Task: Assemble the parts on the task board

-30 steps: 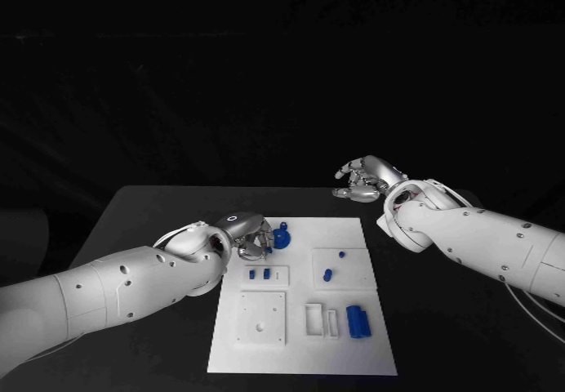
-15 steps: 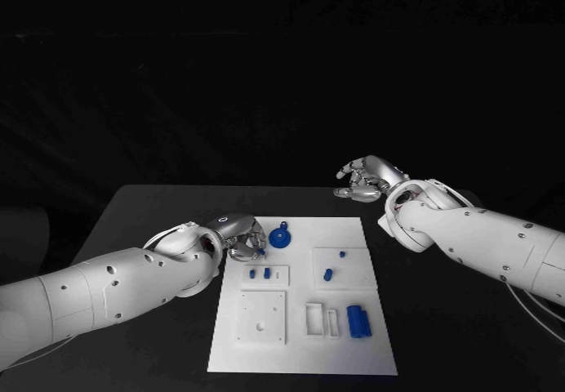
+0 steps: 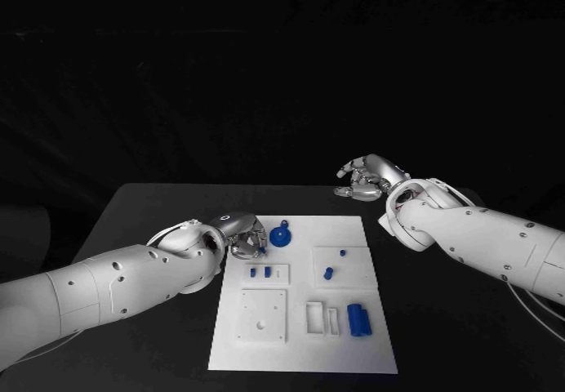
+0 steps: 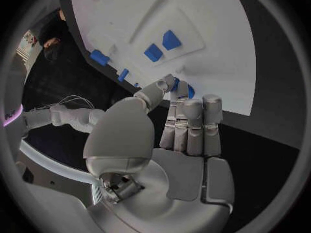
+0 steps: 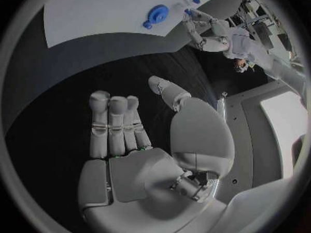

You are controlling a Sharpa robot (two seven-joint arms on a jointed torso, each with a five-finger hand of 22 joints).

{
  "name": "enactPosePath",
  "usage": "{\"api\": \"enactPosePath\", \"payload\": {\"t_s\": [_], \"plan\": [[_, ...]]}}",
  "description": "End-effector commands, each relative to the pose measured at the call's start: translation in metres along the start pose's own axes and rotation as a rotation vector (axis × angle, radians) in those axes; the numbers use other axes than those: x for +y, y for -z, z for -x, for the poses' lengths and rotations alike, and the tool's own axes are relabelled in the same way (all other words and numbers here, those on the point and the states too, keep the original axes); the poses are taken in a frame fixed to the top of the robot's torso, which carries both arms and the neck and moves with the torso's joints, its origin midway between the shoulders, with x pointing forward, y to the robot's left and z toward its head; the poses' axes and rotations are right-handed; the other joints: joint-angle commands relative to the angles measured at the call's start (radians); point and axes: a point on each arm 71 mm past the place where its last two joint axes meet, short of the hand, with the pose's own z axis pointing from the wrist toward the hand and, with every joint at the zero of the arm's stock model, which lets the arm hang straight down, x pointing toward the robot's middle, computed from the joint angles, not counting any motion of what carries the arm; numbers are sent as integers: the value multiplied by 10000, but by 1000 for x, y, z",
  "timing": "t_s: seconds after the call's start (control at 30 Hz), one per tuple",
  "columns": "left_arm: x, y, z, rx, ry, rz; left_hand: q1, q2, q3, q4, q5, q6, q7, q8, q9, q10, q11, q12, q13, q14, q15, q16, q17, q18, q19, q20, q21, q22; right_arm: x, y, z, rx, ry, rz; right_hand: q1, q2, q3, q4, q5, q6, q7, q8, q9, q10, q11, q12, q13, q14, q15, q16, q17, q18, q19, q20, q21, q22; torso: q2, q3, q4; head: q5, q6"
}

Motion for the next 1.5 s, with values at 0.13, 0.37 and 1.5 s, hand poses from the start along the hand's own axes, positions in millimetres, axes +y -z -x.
{"api": "enactPosePath", "payload": {"t_s": [0.13, 0.37, 1.5], "plan": [[-2, -3, -1, 98, -108, -92, 17, 89, 71, 16, 33, 49, -1, 42, -2, 75, 8, -36, 10, 64, 0, 58, -10, 875, 46, -181, 60, 25, 2, 0, -1, 114, 12, 113, -21, 120, -14, -32, 59, 20, 70, 67, 13, -62, -20, 50, -20, -21, -41, -36, -14, 905, -14, 3, -50, 17, -8, 14, -1, 10, -13], [-3, -5, -4, 196, -121, -90, 21, 90, 76, 14, 30, 46, -1, 41, -7, 75, 7, -44, 9, 67, 0, 59, -10, 874, 48, -184, 61, 26, 2, 0, -2, 117, 9, 137, -20, 122, -14, -34, 62, 19, 70, 67, 13, -63, -20, 53, -25, -21, -41, -36, -16, 905, -13, 3, -53, 19, 2, 7, -17, 23, -19], [0, -7, -14, 474, -139, 40, 23, 104, 91, 10, 19, 31, 6, 35, -30, 73, 12, -77, 4, 69, 3, 54, -12, 866, 49, -193, 61, 29, 3, 0, -2, 117, 8, 147, -17, 130, -18, -48, 73, 14, 72, 67, 14, -68, -19, 67, -50, -20, -40, -36, -23, 905, -6, 1, -67, 27, 2, 13, -16, -7, -66]]}}
